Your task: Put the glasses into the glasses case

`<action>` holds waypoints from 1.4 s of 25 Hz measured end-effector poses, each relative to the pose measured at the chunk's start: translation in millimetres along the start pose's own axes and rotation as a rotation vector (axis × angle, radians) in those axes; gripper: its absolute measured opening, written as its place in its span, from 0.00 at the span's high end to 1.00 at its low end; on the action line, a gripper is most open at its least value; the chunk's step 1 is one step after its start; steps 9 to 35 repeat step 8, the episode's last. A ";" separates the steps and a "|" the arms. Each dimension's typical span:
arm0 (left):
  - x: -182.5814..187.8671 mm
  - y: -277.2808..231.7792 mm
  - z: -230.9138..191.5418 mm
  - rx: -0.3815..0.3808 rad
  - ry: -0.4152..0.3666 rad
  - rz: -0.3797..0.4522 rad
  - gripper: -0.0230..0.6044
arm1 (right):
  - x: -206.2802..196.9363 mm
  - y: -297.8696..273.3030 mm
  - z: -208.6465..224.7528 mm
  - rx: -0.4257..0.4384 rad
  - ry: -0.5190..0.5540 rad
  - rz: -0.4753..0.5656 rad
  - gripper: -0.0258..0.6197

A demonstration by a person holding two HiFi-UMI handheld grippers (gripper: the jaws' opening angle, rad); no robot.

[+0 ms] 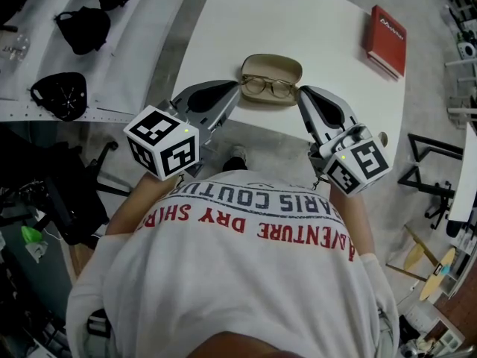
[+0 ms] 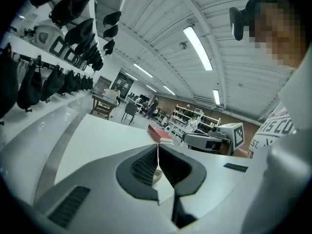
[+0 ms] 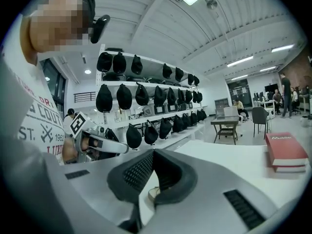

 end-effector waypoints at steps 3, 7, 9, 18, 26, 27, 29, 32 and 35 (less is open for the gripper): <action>0.9 -6.7 -1.9 0.007 -0.005 -0.006 0.92 | -0.6 0.0 9.0 -0.009 0.031 -0.019 0.92; 3.1 -16.3 -4.6 0.014 -0.013 -0.009 0.92 | -0.7 -1.2 19.7 -0.013 0.054 -0.032 0.92; 3.6 -18.6 -5.3 0.016 -0.015 -0.010 0.92 | -0.9 -1.9 21.9 -0.012 0.057 -0.034 0.92; 3.6 -18.6 -5.3 0.016 -0.015 -0.010 0.92 | -0.9 -1.9 21.9 -0.012 0.057 -0.034 0.92; 3.6 -18.6 -5.3 0.016 -0.015 -0.010 0.92 | -0.9 -1.9 21.9 -0.012 0.057 -0.034 0.92; 3.6 -18.6 -5.3 0.016 -0.015 -0.010 0.92 | -0.9 -1.9 21.9 -0.012 0.057 -0.034 0.92; 3.6 -18.6 -5.3 0.016 -0.015 -0.010 0.92 | -0.9 -1.9 21.9 -0.012 0.057 -0.034 0.92; 3.6 -18.6 -5.3 0.016 -0.015 -0.010 0.92 | -0.9 -1.9 21.9 -0.012 0.057 -0.034 0.92; 3.6 -18.6 -5.3 0.016 -0.015 -0.010 0.92 | -0.9 -1.9 21.9 -0.012 0.057 -0.034 0.92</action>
Point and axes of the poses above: the fingertips, and each gripper's own axes: y backward along the fingers, z to its right, x out of its top, the point moved 10 cm from there along y, backward along the fingers, and after that the axes turned 5 degrees about x, right-handed, at the moved point
